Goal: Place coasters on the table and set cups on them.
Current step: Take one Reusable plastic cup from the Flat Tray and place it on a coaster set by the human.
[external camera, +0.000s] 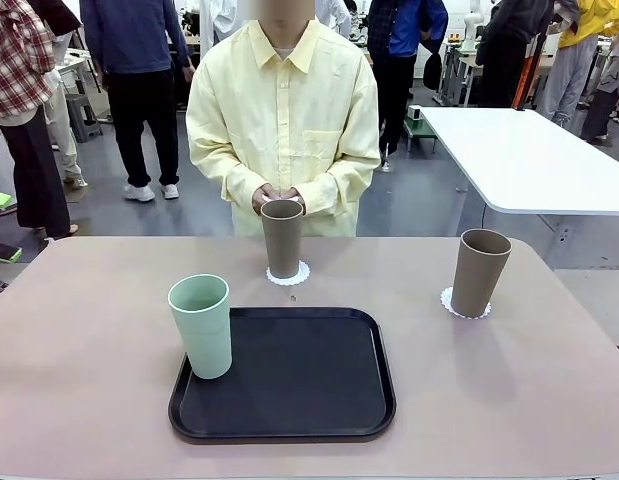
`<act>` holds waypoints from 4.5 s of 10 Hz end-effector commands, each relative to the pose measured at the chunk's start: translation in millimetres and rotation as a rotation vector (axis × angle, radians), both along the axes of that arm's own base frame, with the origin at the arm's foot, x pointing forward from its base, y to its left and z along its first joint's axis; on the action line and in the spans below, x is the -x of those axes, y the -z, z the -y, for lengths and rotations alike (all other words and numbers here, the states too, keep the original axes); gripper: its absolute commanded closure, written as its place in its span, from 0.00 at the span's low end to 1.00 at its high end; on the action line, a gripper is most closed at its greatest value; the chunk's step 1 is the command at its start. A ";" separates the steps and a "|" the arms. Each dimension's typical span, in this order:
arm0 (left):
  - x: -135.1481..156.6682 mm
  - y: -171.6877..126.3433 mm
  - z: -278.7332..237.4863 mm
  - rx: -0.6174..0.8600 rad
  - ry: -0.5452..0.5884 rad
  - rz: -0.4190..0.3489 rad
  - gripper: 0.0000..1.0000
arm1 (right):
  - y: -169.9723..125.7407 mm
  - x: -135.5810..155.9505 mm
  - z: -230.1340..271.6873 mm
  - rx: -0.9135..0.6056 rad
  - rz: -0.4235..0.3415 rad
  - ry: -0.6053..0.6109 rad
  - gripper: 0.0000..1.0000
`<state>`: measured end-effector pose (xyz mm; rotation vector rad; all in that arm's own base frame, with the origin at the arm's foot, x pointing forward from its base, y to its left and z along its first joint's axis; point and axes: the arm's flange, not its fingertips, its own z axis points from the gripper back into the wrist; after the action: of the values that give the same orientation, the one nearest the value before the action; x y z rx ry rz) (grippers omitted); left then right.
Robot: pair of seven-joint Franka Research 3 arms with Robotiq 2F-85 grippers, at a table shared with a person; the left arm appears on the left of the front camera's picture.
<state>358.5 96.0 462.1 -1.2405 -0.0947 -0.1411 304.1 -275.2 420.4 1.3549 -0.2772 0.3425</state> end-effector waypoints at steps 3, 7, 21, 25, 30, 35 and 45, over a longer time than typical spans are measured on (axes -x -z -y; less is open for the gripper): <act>0.3 -1.2 -1.0 0.011 0.002 0.014 0.00 | -0.1 0.8 0.3 -0.003 -0.010 0.002 0.00; 0.3 -1.2 -1.0 0.011 0.002 0.014 0.00 | -0.1 0.8 0.3 -0.003 -0.010 0.002 0.00; 0.3 -1.2 -1.0 0.011 0.002 0.014 0.00 | -0.1 0.8 0.3 -0.003 -0.010 0.002 0.00; 0.3 -1.2 -1.0 0.011 0.002 0.014 0.00 | -0.1 0.8 0.3 -0.003 -0.010 0.002 0.00; -11.8 -15.1 46.5 -0.414 0.343 0.541 0.00 | -0.1 0.8 0.3 -0.003 -0.010 0.002 0.00; -6.6 -28.2 122.7 -0.785 0.632 0.876 0.00 | -0.1 0.8 0.3 -0.003 -0.010 0.002 0.00; -16.9 -20.6 142.9 -0.725 0.703 1.013 0.00 | -0.1 0.8 0.3 -0.003 -0.010 0.002 0.00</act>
<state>370.1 -47.1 495.0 -0.2968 -0.3592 -1.2313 303.5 -275.9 419.7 1.3558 -0.2771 0.3390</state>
